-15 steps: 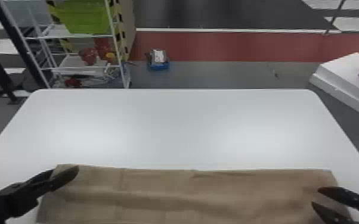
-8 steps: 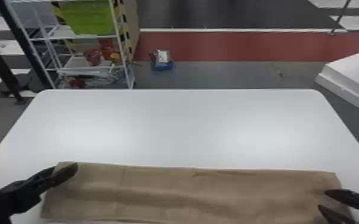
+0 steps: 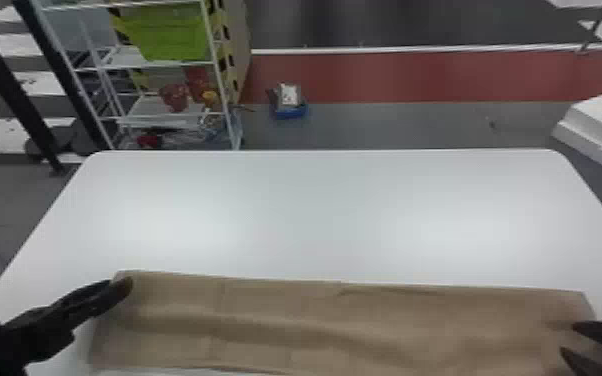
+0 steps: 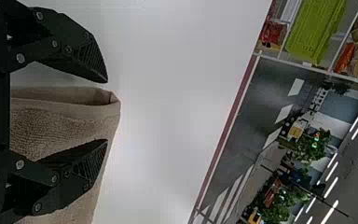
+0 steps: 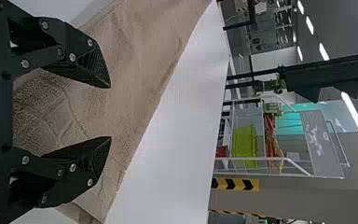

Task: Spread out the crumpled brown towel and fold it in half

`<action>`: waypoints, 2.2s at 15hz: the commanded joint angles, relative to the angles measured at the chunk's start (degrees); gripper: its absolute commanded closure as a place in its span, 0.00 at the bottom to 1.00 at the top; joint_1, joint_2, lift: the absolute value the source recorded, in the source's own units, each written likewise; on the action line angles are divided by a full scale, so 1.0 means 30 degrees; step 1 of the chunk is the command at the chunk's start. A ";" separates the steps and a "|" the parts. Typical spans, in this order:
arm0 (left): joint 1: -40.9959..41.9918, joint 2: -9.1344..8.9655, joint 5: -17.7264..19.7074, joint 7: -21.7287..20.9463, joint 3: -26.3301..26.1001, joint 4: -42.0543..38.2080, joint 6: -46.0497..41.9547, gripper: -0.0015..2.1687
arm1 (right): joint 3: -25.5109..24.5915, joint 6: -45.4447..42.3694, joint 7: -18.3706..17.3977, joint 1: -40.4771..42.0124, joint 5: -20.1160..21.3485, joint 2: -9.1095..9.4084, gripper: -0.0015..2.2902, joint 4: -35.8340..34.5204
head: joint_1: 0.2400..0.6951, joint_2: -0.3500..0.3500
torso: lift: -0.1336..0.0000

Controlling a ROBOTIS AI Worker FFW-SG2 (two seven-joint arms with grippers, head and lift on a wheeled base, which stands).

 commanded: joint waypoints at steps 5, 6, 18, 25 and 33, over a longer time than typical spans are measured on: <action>0.0059 -0.0050 -0.0498 0.0662 0.0218 0.0122 -0.1010 0.24 | -0.0133 -0.0294 0.0001 -0.0001 -0.0147 0.0027 0.25 0.0001 | 1.00 0.63 | 0.07; 0.0147 -0.0050 -0.0351 0.0750 0.0364 0.0064 -0.1068 0.24 | -0.0133 -0.0352 0.0001 0.0028 -0.0205 0.0027 0.25 -0.0028 | 1.00 0.64 | 0.07; 0.4366 -0.0050 0.1699 0.0339 0.1155 -0.4799 0.2096 0.23 | -0.0778 -0.0001 0.0118 0.0350 -0.1084 -0.0002 0.25 -0.1024 | 1.00 0.64 | 0.07; 0.5127 -0.0050 0.0264 0.0808 0.0071 -0.4975 0.1979 0.23 | -0.0748 -0.0294 0.0235 0.0233 -0.1260 -0.0236 0.25 -0.0702 | 1.00 0.62 | 0.07; 0.5186 -0.0050 -0.0908 0.0984 -0.0397 -0.4799 0.1569 0.24 | -0.0748 -0.0528 0.0323 0.0233 -0.1465 -0.0324 0.25 -0.0585 | 1.00 0.61 | 0.07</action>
